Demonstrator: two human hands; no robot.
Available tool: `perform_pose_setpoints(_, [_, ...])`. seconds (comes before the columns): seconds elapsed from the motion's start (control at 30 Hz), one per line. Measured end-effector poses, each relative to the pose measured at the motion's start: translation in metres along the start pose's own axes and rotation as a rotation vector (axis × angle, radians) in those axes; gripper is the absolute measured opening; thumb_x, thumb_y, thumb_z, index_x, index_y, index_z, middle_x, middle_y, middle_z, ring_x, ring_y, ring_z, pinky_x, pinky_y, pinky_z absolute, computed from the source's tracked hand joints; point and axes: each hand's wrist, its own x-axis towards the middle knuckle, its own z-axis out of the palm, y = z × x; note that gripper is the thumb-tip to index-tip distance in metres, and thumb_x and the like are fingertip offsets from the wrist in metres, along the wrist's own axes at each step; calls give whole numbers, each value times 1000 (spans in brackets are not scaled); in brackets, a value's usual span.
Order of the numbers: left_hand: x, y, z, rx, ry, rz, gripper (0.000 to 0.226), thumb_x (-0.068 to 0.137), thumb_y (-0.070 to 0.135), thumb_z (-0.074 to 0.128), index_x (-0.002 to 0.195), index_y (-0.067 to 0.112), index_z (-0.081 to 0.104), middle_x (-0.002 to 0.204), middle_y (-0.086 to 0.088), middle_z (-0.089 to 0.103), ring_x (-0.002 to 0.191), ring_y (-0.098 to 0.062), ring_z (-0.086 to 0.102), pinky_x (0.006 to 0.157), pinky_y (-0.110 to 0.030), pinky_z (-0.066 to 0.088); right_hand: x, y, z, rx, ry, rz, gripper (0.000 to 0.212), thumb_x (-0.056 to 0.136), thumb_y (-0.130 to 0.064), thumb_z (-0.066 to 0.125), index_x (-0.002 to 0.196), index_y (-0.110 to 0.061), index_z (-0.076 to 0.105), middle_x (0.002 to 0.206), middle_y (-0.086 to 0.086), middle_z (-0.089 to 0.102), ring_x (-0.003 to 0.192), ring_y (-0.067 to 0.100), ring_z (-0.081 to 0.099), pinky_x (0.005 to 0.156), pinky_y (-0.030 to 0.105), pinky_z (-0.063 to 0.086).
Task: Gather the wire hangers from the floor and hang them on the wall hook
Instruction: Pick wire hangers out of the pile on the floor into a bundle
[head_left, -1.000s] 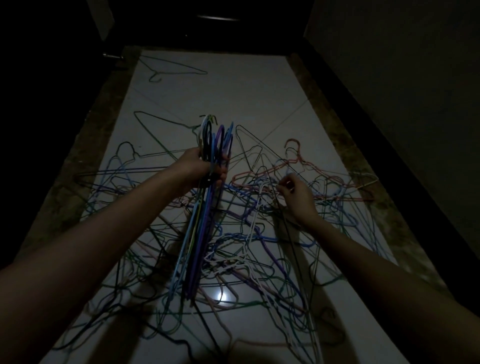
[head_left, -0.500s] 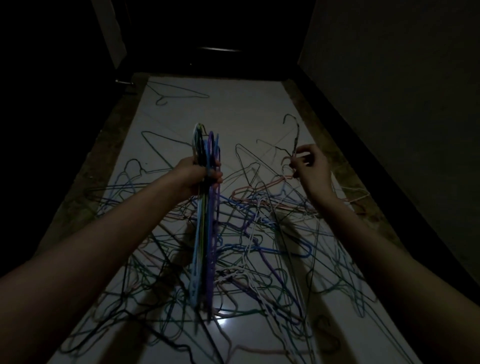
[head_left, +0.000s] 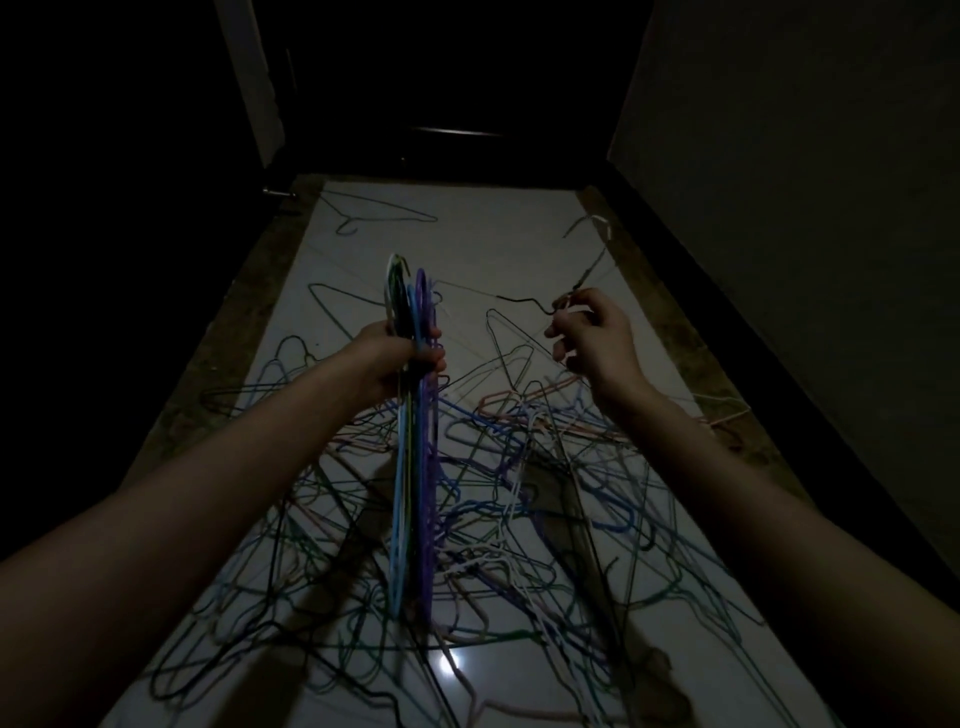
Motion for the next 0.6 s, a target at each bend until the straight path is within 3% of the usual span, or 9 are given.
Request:
perform_pose_setpoints(0.13, [0, 1, -2, 23, 12, 10, 24, 85, -13, 53, 87, 10, 58, 82, -11, 63, 73, -19, 64, 71, -30, 54, -3, -1, 11, 94, 8, 92, 12, 91, -1, 43, 94, -8, 52, 70, 7, 57, 45, 10, 46, 43, 17, 29])
perform_pose_setpoints(0.27, [-5, 3, -5, 38, 8, 11, 24, 86, -12, 53, 86, 12, 57, 83, -10, 64, 72, -16, 63, 51, -21, 52, 0, -2, 7, 84, 76, 87, 12, 91, -1, 44, 97, -8, 53, 71, 6, 58, 49, 11, 47, 43, 18, 30])
perform_pose_setpoints(0.4, [-3, 1, -11, 21, 2, 5, 25, 85, -13, 54, 87, 11, 57, 91, -14, 64, 75, -19, 64, 60, -27, 51, 0, 7, -5, -53, 100, 1, 9, 93, -4, 43, 95, -9, 50, 74, 7, 59, 53, 12, 49, 45, 21, 34])
perform_pose_setpoints(0.5, [-1, 1, -13, 29, -2, 1, 25, 85, -14, 51, 88, 11, 56, 88, -14, 62, 74, -20, 63, 55, -25, 53, -4, 19, -12, -109, 125, 15, 9, 95, -4, 41, 95, -9, 49, 80, 12, 59, 55, 14, 51, 48, 24, 39])
perform_pose_setpoints(0.6, [-1, 0, -12, 30, -2, 1, 26, 85, -14, 50, 90, 11, 56, 89, -15, 62, 75, -20, 63, 52, -24, 52, -6, 29, -18, -149, 163, 24, 9, 95, -6, 42, 96, -10, 50, 86, 15, 60, 58, 14, 53, 43, 18, 39])
